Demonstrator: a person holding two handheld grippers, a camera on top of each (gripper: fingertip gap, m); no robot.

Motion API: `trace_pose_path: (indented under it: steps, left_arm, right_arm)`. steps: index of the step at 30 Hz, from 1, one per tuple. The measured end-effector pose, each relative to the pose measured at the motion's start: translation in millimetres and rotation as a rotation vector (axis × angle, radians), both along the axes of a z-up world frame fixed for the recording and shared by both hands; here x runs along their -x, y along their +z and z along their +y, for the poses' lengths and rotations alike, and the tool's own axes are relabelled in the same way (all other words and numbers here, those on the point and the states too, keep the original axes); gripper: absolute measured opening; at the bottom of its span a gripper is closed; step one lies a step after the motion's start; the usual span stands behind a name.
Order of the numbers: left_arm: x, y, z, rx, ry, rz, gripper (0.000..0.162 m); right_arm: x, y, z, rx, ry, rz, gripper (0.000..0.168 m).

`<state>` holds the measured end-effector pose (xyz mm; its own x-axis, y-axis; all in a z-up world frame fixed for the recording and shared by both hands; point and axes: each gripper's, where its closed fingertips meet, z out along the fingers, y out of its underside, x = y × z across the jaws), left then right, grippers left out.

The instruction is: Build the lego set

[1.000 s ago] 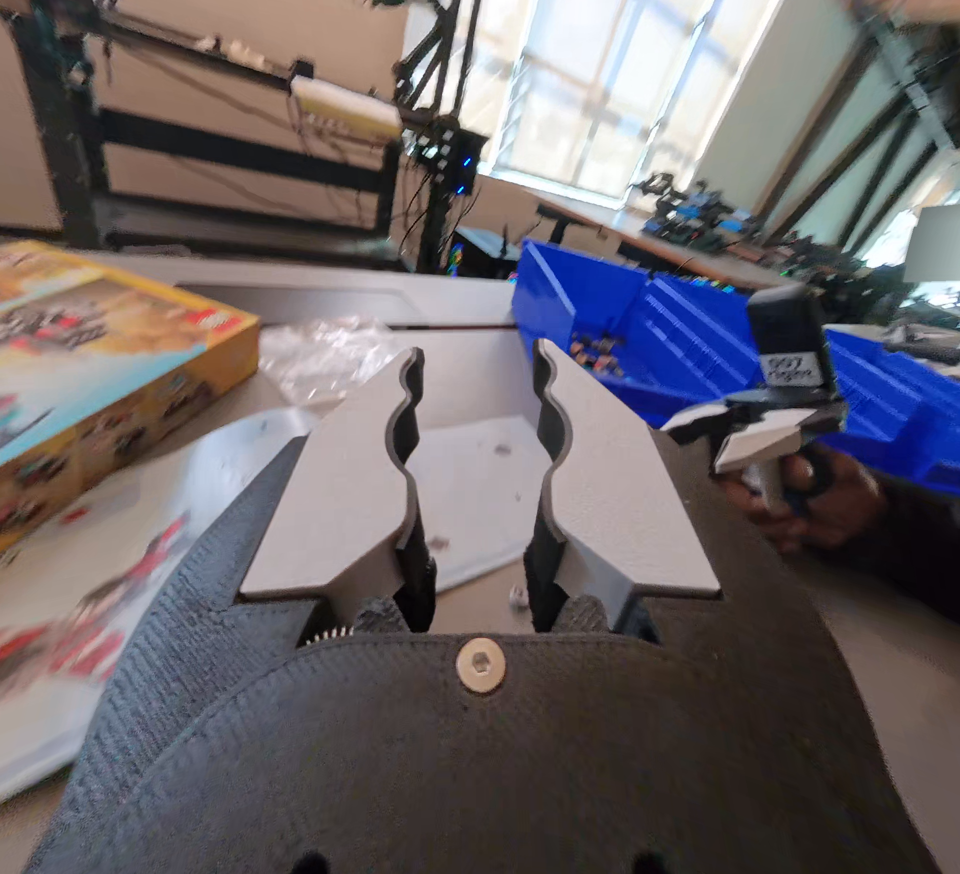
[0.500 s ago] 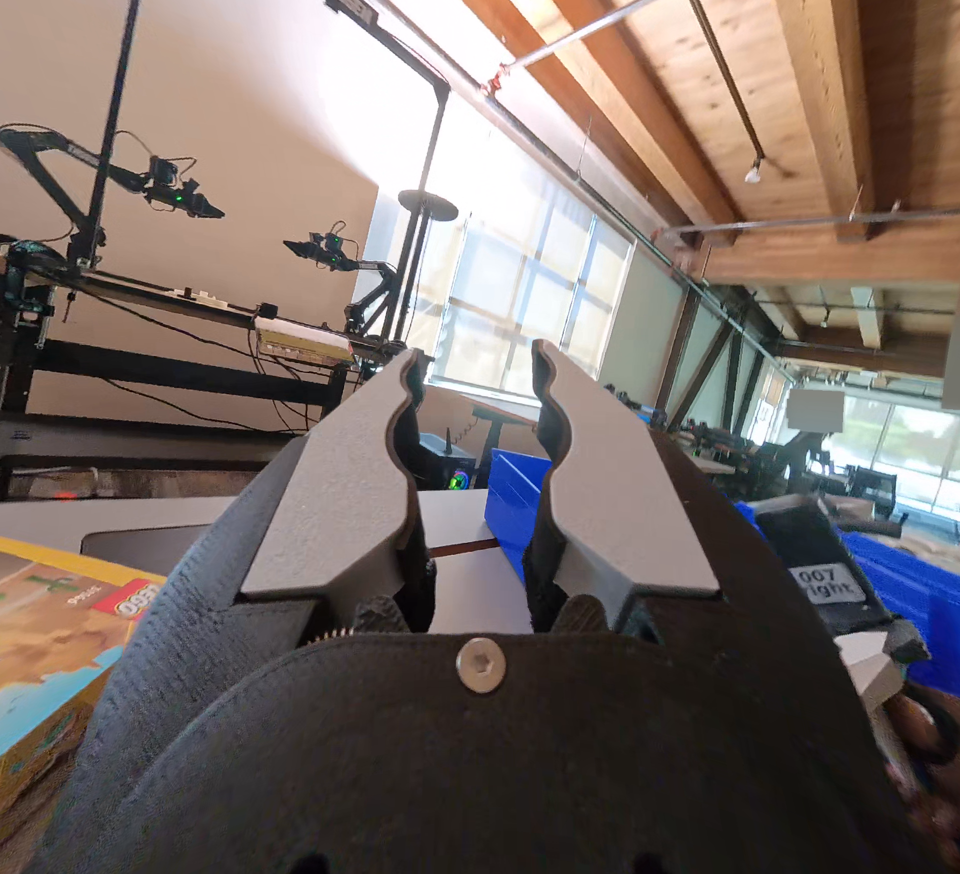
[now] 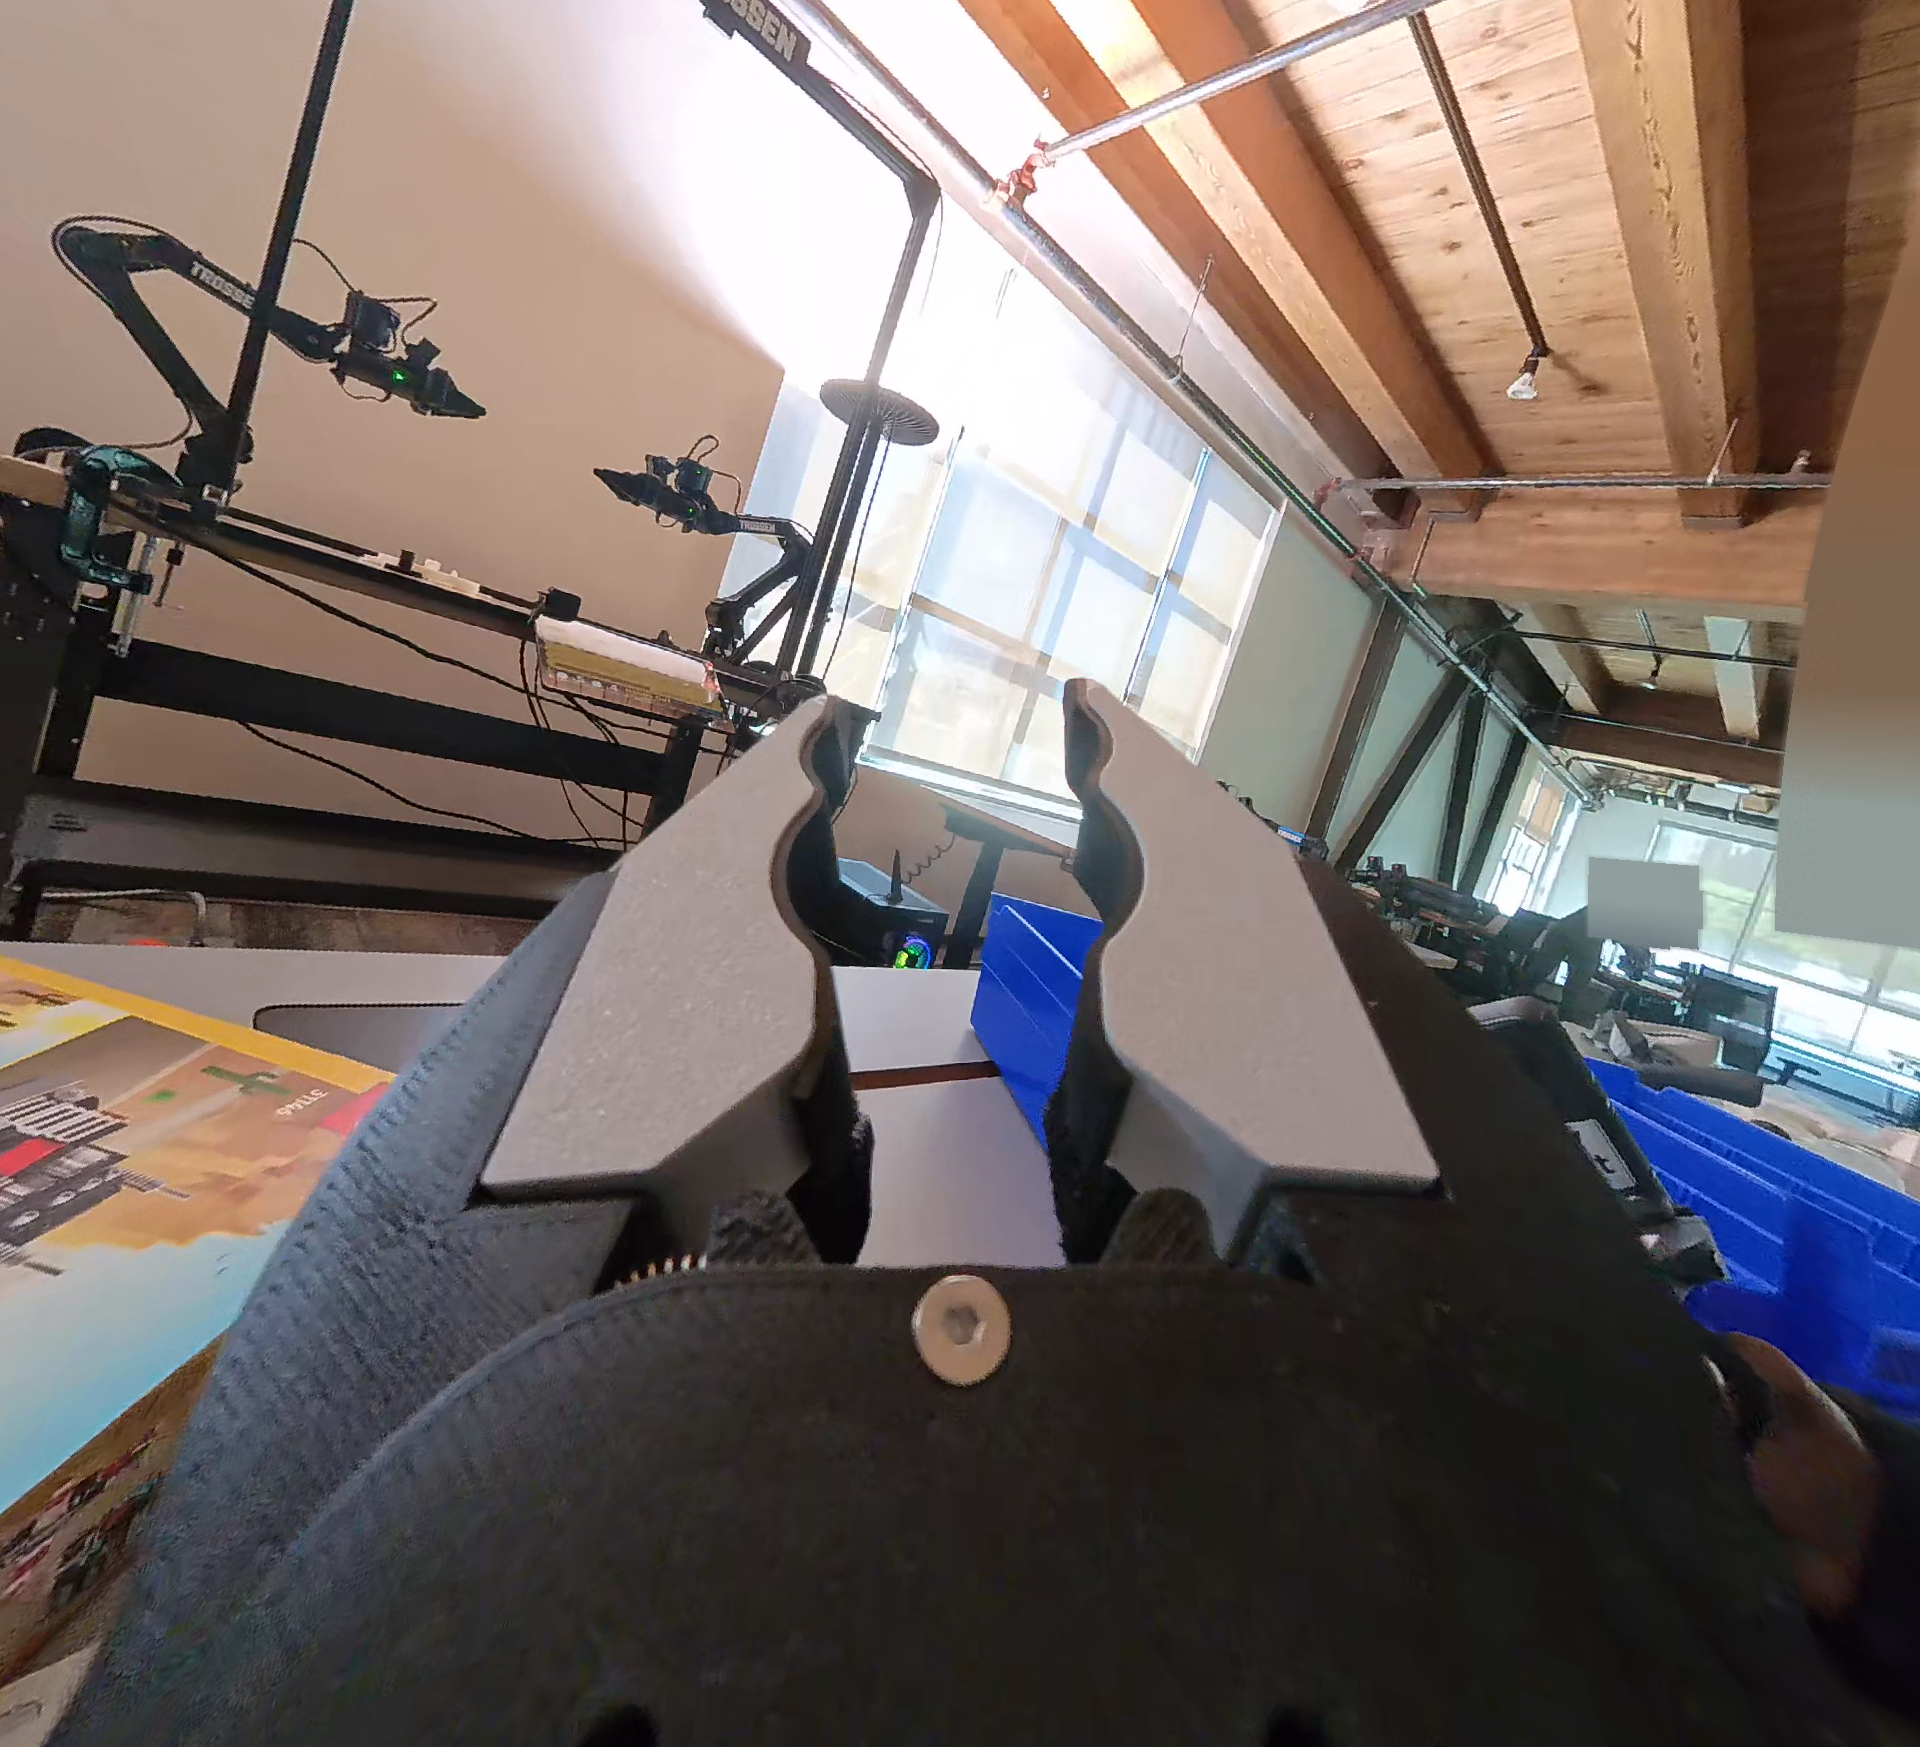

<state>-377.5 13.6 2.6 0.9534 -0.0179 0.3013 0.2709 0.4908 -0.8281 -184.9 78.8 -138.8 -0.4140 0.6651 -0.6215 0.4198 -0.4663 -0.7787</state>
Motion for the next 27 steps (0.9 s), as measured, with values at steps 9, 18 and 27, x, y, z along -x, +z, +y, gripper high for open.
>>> trace_pose_path:
  steps: [9, 18, 27]
  left_arm:
    - [-7.3, -12.1, 13.6, 0.080, -0.032, 0.016, 0.043]
    - [-17.5, -22.7, 25.5, 0.162, -0.081, 0.054, 0.043]
    - [-17.6, -32.5, 32.3, 0.185, -0.098, 0.046, 0.043]
  right_arm:
    - [-0.7, 0.4, -0.3, 0.004, 0.006, 0.002, 0.049]
    - [0.1, 0.9, 1.0, 0.030, 0.017, -0.002, 0.049]
    - [1.3, -0.3, 1.7, 0.031, 0.013, -0.012, 0.049]
